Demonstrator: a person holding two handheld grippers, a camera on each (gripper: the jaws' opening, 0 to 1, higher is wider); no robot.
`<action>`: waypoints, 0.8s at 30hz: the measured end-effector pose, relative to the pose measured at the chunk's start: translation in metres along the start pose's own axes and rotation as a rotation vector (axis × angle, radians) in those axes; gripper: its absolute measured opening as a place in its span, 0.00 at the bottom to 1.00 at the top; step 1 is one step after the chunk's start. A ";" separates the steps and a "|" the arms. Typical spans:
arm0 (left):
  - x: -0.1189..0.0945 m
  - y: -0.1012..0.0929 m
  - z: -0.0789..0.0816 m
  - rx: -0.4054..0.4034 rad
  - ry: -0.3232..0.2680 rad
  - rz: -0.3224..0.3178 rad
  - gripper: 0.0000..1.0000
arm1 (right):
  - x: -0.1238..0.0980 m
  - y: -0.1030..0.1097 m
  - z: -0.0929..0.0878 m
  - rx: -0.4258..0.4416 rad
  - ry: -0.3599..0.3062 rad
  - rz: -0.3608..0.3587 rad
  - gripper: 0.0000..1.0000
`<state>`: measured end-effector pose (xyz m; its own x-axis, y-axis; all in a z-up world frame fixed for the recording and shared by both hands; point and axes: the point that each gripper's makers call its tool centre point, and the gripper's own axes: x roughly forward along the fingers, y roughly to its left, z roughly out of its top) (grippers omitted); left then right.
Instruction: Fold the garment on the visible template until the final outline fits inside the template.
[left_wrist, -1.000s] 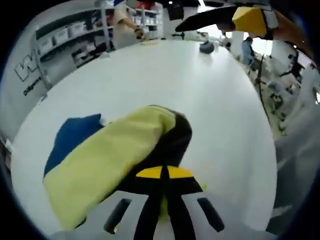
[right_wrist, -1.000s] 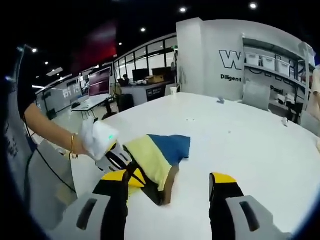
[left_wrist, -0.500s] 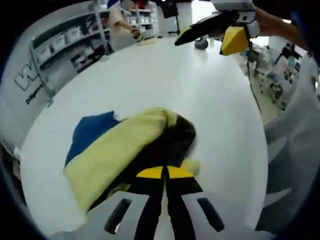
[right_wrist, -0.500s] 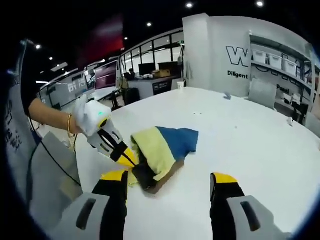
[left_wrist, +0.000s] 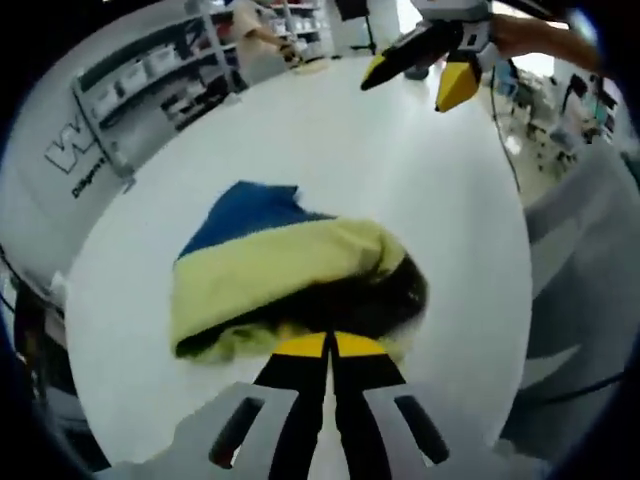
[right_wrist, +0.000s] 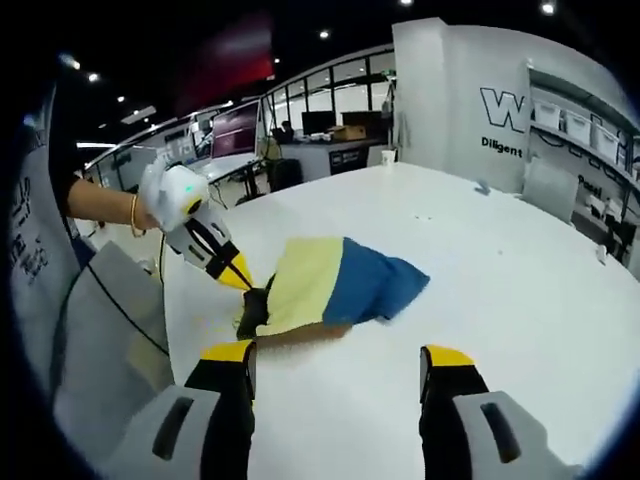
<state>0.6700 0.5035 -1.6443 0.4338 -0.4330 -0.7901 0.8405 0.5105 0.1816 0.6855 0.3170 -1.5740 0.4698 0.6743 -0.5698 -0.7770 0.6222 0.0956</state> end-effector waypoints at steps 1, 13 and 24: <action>-0.001 0.001 -0.002 -0.006 0.003 0.003 0.00 | 0.001 0.002 0.000 0.007 0.000 0.008 0.64; -0.024 0.030 -0.055 -0.148 0.073 0.080 0.00 | 0.041 0.028 0.008 -0.056 0.044 0.152 0.61; -0.033 0.041 -0.076 -0.178 0.098 0.119 0.00 | 0.072 0.061 -0.008 -0.283 0.156 0.297 0.55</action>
<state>0.6656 0.5947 -1.6552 0.4857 -0.2922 -0.8238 0.7110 0.6804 0.1779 0.6689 0.4000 -1.6157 0.1564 0.7258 -0.6698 -0.9633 0.2618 0.0588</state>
